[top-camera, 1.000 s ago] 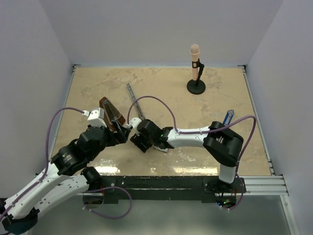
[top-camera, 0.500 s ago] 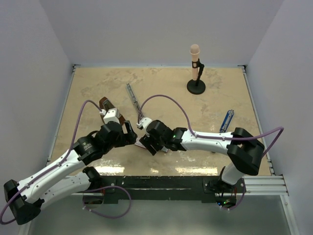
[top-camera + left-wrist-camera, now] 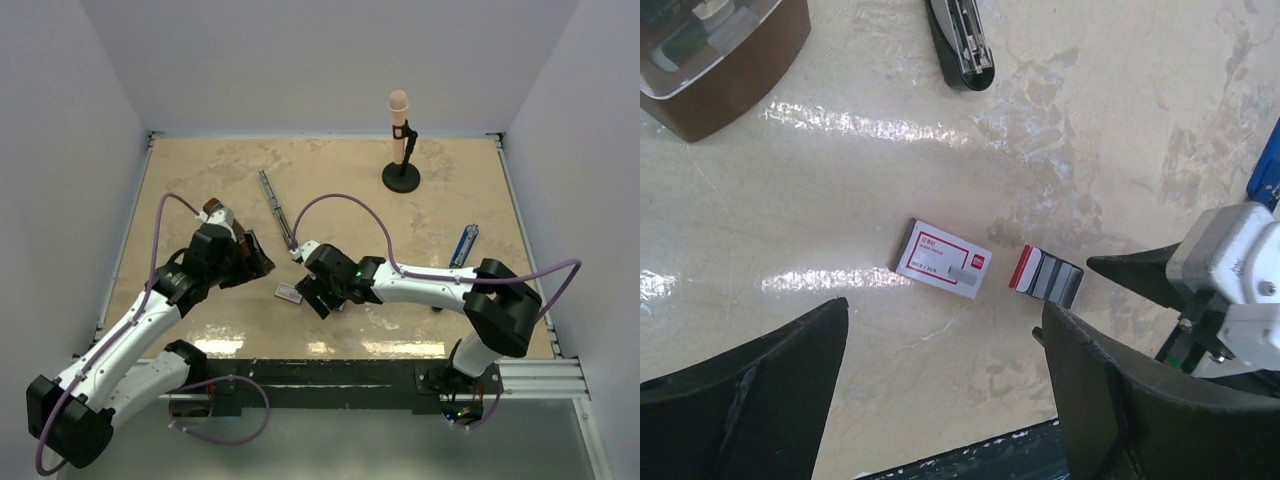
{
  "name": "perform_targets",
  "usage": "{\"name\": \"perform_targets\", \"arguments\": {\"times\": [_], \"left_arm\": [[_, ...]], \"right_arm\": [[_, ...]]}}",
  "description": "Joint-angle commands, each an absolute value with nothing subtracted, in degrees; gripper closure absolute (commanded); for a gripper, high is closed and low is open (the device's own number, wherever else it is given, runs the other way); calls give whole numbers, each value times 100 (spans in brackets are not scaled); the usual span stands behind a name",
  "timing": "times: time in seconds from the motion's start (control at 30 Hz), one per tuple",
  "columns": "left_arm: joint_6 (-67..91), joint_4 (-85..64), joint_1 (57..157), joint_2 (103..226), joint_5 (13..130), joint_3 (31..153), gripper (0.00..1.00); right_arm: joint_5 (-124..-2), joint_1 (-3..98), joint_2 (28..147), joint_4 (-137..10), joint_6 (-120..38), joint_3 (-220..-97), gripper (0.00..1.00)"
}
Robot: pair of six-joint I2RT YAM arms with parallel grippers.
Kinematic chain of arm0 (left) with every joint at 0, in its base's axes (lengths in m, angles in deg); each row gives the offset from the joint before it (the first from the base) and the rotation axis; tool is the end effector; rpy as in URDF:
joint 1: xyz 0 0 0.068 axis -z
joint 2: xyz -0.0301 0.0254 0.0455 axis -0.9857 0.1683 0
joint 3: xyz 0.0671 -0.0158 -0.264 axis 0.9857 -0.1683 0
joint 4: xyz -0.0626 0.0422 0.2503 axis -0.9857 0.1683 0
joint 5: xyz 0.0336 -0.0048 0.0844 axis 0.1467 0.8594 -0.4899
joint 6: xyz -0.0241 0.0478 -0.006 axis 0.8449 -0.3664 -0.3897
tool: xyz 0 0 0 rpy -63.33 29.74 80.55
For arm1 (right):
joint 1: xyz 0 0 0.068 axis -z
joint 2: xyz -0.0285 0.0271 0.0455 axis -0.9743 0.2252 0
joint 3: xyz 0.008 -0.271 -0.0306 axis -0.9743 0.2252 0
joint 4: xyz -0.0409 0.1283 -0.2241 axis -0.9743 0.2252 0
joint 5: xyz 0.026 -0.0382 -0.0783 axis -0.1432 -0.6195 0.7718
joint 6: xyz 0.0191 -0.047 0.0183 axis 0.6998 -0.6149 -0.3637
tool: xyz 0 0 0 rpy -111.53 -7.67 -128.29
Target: Unload the staples from the stapler
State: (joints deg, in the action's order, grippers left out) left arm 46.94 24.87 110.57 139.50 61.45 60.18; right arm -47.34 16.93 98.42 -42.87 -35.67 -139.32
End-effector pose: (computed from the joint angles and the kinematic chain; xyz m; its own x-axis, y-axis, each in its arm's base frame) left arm 0.1587 -0.0911 0.2575 -0.7589 -0.3963 -0.5167 -0.0996 0.8548 -0.5093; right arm 0.1651 0.2768 0.1924 -0.5797 -0.5921 -0.5599 -0.7164 0.6977 0.0038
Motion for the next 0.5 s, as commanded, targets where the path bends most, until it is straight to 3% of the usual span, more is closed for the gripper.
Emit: {"name": "perform_targets", "arguments": {"times": [0.0,0.47], "left_arm": [[4239,2192,10415,13933,7099,6122,18],[3834,1981,9622,14101,7663,5832,21]], "right_arm": [[-4800,1765,10043,-4386,-3505,-14066,23],[-4931,1985,10351,-4598,-3690,-14039,23]]}}
